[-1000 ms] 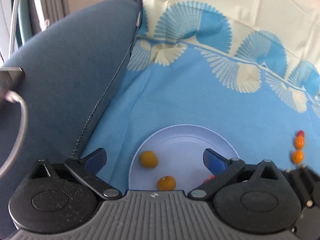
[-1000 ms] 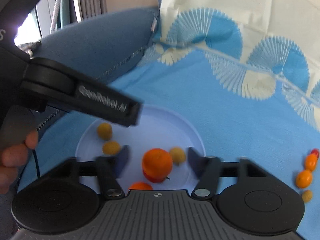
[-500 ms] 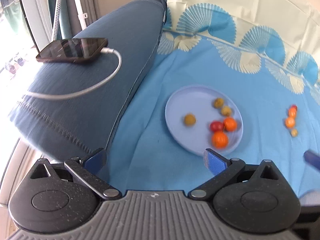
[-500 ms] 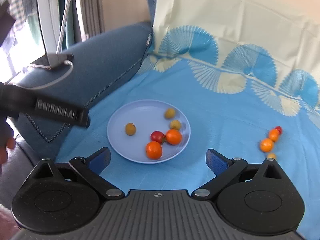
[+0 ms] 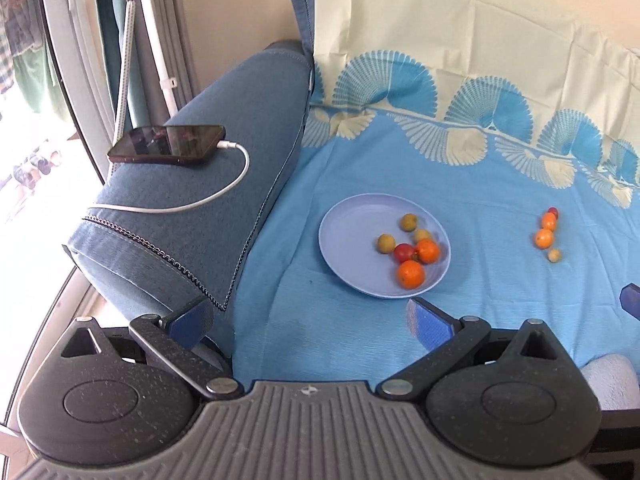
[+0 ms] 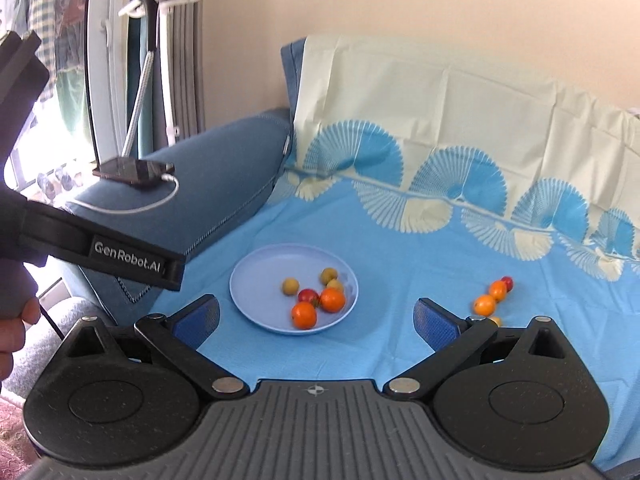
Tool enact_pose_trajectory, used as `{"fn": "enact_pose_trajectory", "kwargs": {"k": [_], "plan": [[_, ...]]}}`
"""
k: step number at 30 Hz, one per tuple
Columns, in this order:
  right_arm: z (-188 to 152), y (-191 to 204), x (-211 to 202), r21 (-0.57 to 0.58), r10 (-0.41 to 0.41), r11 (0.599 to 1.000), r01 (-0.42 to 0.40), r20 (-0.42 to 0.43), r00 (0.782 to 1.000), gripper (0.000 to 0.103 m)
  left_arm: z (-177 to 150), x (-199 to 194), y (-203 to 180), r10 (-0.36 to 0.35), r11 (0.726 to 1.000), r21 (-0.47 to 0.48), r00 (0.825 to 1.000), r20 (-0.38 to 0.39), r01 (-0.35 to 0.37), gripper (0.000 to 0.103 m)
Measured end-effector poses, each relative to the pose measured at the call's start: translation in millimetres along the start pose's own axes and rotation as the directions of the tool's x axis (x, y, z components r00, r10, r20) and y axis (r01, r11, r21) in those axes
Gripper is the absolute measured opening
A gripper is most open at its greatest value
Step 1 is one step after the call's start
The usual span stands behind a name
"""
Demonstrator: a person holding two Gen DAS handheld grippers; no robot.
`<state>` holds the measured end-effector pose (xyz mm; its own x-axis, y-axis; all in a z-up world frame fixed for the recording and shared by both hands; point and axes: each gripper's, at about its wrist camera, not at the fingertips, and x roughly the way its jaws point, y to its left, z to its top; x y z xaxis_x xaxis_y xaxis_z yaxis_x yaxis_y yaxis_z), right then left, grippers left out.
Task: Organize fruits
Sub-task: 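Move both tools back toward the remaining fruit cluster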
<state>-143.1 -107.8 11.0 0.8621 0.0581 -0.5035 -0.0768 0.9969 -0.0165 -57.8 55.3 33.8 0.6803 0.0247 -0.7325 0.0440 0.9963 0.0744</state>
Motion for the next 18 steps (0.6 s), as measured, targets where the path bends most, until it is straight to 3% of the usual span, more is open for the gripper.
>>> {"fn": "enact_pose_trajectory", "kwargs": {"k": [8,18], "plan": [[1,-2,-22,-0.009,0.002,1.000,-0.002,0.046,0.999,0.102,-2,-22,-3,-0.004,1.000,0.011,0.999,0.047,0.004,0.103],[0,-4,-25,-0.010,0.004,1.000,-0.004,0.051,0.999,0.102,-2,-24,-4,-0.006,1.000,0.020,0.999,0.049,0.006,0.103]]}}
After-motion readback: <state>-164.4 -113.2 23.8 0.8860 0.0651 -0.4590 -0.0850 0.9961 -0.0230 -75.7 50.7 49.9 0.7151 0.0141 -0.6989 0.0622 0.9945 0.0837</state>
